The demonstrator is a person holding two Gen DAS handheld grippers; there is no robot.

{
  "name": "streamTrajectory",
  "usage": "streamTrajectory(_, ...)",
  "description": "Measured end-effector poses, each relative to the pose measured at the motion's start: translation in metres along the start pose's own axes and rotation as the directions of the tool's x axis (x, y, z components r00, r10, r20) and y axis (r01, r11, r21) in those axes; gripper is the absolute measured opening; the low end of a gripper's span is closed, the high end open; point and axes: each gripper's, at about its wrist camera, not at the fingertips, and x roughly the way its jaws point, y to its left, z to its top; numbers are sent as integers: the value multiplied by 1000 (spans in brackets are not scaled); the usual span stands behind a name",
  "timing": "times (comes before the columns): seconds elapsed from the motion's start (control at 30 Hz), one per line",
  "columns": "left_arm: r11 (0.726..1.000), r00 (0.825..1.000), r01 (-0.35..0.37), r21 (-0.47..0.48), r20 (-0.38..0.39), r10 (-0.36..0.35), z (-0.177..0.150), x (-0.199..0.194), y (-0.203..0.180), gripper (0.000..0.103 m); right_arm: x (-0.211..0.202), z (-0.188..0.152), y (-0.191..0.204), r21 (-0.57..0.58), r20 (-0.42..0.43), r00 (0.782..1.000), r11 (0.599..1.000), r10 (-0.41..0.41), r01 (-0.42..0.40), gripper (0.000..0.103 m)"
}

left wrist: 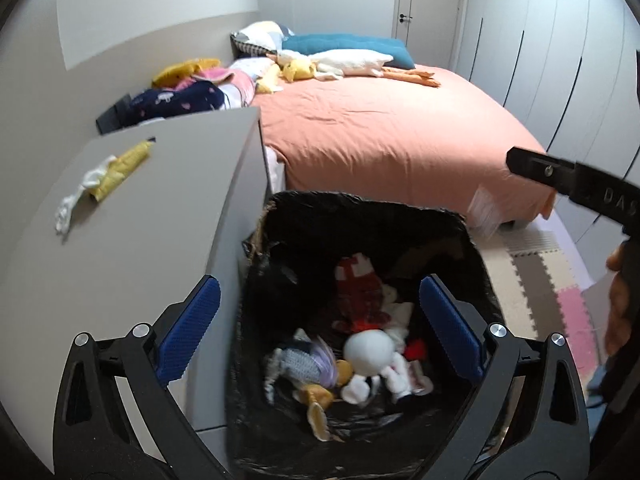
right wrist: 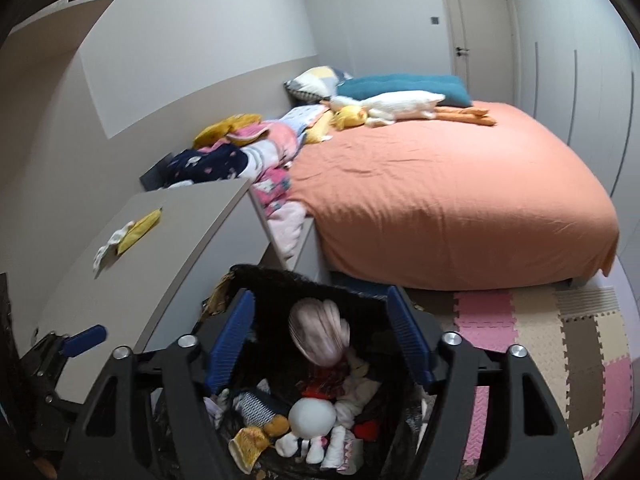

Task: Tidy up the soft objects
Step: 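Carry both items over the black bin and open both tools to drop them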

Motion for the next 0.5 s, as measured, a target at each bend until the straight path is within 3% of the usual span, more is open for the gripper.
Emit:
streamTrajectory(0.2, 998, 999, 32, -56, -5, -32, 2, -1, 8, 97, -2, 2, -1, 0, 5, 1000, 1000, -1, 1, 73)
streamTrajectory(0.5, 998, 1000, 21, -56, -7, -22, 1, 0, 10, 97, 2, 2, 5, -8, -8, 1000, 1000, 11, -11, 73)
